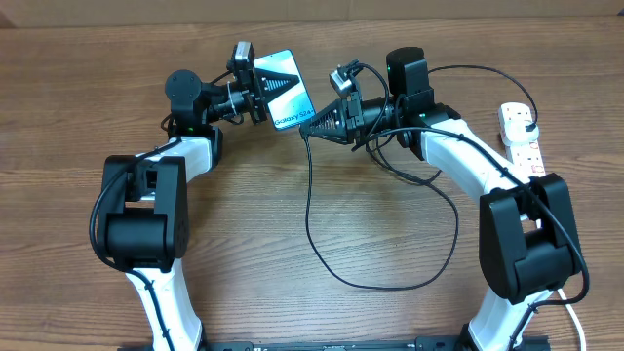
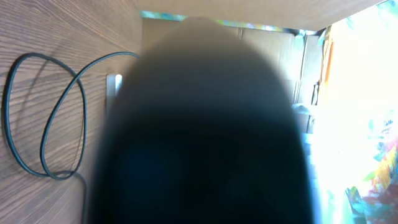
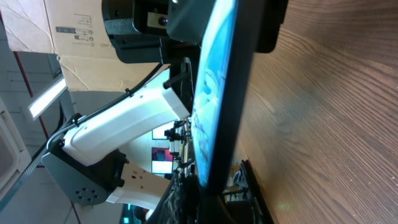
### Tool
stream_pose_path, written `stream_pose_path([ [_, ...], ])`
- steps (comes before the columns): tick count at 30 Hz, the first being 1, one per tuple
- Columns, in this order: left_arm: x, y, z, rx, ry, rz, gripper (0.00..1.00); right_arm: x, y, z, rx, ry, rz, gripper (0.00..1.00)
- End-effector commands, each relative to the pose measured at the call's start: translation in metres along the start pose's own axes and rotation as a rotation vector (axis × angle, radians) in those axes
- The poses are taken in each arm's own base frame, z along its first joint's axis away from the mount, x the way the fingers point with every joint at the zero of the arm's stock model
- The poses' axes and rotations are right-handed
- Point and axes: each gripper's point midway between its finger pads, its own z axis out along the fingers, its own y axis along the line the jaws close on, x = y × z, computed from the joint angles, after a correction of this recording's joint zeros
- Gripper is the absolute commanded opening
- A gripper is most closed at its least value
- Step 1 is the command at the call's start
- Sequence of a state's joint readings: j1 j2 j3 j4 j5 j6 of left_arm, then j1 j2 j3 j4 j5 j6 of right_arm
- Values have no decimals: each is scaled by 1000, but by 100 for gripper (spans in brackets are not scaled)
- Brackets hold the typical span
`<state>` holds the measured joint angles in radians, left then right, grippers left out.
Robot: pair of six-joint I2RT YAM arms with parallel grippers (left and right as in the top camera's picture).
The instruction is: Plug charger to phone and switch on socket
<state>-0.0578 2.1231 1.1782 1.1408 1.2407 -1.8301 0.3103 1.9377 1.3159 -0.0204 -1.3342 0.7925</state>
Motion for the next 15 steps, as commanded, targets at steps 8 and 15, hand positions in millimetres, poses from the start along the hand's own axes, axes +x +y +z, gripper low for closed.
stream_pose_path([
  [8, 1, -10, -2, 9, -2, 55, 4, 3, 13, 8, -17, 27, -35, 4],
  [15, 3, -10, 2, 9, 5, 54, 4, 0, 10, 8, 2, 5, -39, 4],
])
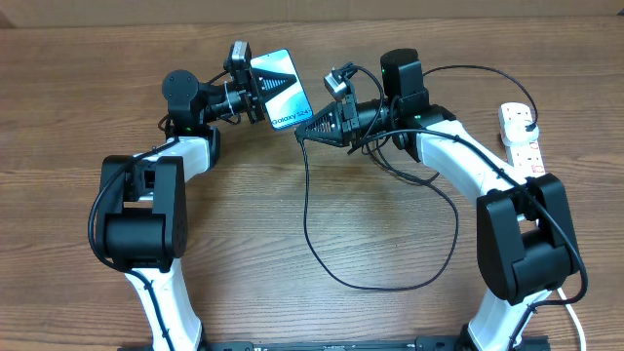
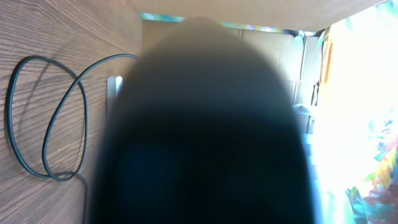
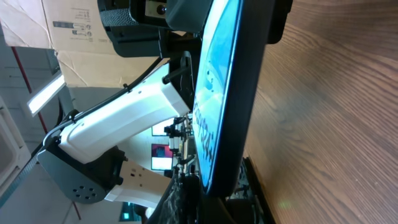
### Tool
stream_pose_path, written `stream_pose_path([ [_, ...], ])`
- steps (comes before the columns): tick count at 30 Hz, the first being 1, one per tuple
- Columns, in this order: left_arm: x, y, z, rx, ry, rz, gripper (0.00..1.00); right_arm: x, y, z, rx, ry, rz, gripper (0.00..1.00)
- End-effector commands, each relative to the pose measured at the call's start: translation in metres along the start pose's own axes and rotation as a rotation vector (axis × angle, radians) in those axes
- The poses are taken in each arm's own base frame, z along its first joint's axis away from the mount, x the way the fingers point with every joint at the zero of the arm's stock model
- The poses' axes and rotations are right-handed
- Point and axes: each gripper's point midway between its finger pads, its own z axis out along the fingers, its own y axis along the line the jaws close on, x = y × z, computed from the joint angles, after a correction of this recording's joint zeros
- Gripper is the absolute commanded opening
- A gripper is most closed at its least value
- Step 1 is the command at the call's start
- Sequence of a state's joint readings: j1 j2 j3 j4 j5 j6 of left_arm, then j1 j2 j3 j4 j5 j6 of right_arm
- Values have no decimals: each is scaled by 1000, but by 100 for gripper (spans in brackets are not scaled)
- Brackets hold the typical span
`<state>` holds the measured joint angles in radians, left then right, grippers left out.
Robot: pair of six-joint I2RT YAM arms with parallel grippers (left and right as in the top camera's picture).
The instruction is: Plug charger to phone and switch on socket
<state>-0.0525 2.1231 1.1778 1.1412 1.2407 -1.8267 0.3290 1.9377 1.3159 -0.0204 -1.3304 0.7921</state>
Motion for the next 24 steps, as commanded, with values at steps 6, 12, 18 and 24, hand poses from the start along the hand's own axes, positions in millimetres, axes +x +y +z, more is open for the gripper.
stream_pose_path([
  [6, 5, -10, 4, 9, 11, 42, 4, -10, 4, 1, 32, -44, -40, 4],
  [12, 6, -10, 6, 9, 15, 39, 4, -13, 1, 2, 48, -63, -40, 4],
  [18, 6, -10, 6, 9, 15, 42, 5, -11, 2, 5, 48, -56, -41, 4],
  [24, 4, -10, 6, 12, 5, 44, 4, -6, 4, 13, 45, -36, -39, 4],
])
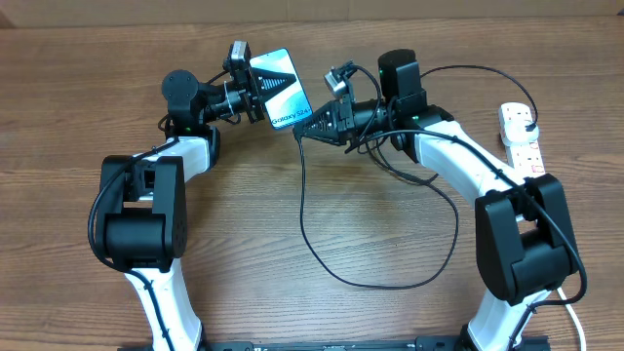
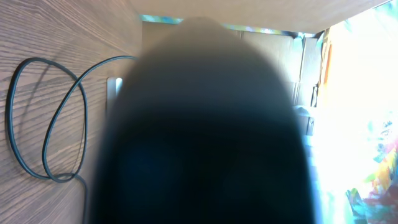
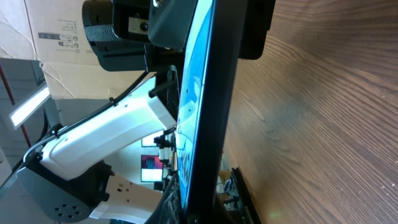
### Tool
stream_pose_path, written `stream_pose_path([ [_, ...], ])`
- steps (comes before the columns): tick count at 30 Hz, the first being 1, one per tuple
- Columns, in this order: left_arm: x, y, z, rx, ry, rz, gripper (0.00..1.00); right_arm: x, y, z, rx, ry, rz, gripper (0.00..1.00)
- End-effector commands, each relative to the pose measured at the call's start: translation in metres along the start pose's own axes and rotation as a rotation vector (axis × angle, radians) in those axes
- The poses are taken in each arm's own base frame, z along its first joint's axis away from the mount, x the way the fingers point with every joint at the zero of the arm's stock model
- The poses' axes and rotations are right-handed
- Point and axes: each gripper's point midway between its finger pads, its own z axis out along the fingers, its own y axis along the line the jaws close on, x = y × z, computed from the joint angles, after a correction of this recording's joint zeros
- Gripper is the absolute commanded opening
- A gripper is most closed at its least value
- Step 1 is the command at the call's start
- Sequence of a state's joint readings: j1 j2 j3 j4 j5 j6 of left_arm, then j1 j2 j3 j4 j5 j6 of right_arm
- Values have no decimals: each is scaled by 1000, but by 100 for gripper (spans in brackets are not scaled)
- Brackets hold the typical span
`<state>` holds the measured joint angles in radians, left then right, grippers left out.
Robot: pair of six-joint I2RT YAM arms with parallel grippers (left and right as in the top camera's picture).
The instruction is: Plug charger to phone and switch on socket
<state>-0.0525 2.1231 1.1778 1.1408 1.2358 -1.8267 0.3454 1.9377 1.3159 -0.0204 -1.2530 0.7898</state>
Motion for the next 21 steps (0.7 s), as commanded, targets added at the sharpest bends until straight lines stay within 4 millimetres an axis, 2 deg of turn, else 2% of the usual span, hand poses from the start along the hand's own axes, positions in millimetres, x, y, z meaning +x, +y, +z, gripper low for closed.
stream_pose_path([
  [1, 5, -10, 6, 11, 8, 45, 4, 0, 11, 7, -4, 7, -35, 4],
  [13, 7, -9, 6, 8, 19, 72, 4, -1, 17, 6, -28, 13, -40, 4],
  [21, 8, -9, 5, 5, 29, 72, 4, -8, 15, -5, -24, -13, -32, 4],
])
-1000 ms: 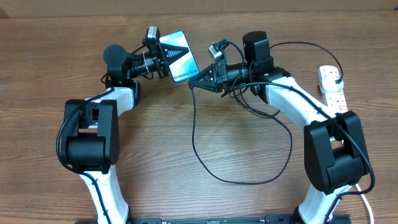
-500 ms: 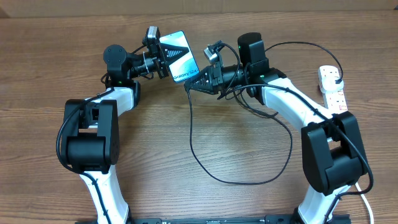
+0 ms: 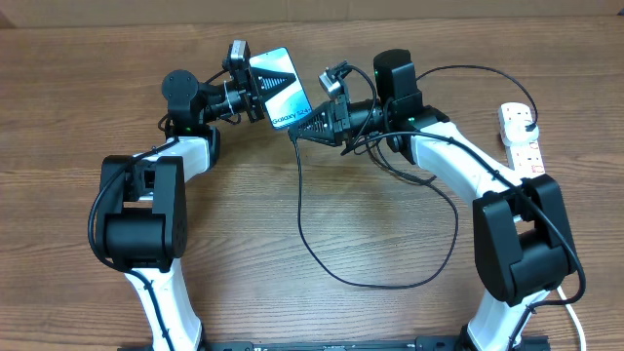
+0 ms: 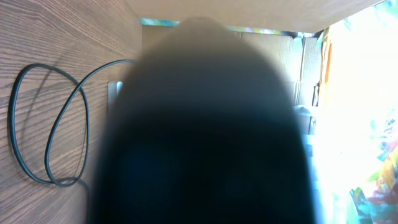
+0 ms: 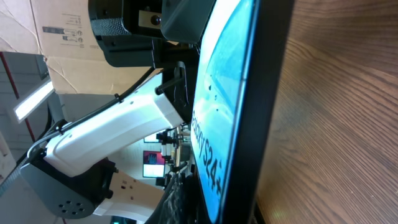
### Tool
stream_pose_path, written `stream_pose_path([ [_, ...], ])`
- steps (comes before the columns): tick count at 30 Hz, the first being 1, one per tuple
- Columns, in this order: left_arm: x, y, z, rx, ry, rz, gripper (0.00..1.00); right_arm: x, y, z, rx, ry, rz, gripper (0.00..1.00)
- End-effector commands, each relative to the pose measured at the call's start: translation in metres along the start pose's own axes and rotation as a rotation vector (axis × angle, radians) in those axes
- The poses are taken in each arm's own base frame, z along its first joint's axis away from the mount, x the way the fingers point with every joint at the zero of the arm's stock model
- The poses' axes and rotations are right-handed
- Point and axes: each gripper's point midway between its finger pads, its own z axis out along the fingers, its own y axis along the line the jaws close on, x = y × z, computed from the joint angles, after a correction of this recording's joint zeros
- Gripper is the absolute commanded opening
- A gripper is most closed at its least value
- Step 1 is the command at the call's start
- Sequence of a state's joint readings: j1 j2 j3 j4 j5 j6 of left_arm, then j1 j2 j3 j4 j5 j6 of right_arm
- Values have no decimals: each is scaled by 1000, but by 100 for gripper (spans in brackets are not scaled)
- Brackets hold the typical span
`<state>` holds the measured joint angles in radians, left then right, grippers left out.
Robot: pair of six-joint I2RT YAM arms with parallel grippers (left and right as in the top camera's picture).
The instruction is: Plug charger to phone and switch on socket
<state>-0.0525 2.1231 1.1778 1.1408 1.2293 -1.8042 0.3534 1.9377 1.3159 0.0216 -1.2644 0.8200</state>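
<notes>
The phone (image 3: 281,86), its blue screen lit, is held up above the table with my left gripper (image 3: 253,91) shut on its left side. My right gripper (image 3: 301,131) is shut on the charger plug, with its tip at the phone's lower right edge. The plug itself is hidden between the fingers. From there the black cable (image 3: 304,210) hangs down and loops over the table. The right wrist view shows the phone (image 5: 239,106) edge-on and very close. The left wrist view is almost filled by the dark, blurred phone (image 4: 205,124). The white socket strip (image 3: 520,136) lies at the far right.
The cable's loop (image 3: 390,283) lies on the wooden table (image 3: 244,244) between the two arm bases, and another run of it (image 3: 478,70) arcs to the socket strip. Cardboard boxes (image 5: 62,37) stand beyond the table.
My right gripper has moved a little left and up toward the phone's lower edge. The phone now shows closer and more face-on in the right wrist view. The left gripper holds still.
Throughout, my left gripper held the phone raised and my right gripper held the plug near its lower right corner. From one moment to the following one the right gripper stood slightly further left, and it is now closest to the phone's edge.
</notes>
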Motion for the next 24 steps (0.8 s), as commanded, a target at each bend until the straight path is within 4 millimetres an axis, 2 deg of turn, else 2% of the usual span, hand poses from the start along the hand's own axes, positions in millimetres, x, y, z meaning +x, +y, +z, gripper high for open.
stream_pose_path([
  [1, 9, -9, 5, 4, 34, 49, 4, -9, 9, -8, -5, -23, -21, 4],
  [24, 10, -8, 6, 3, 40, -3, 4, -13, 4, -8, 22, -54, -14, 4],
])
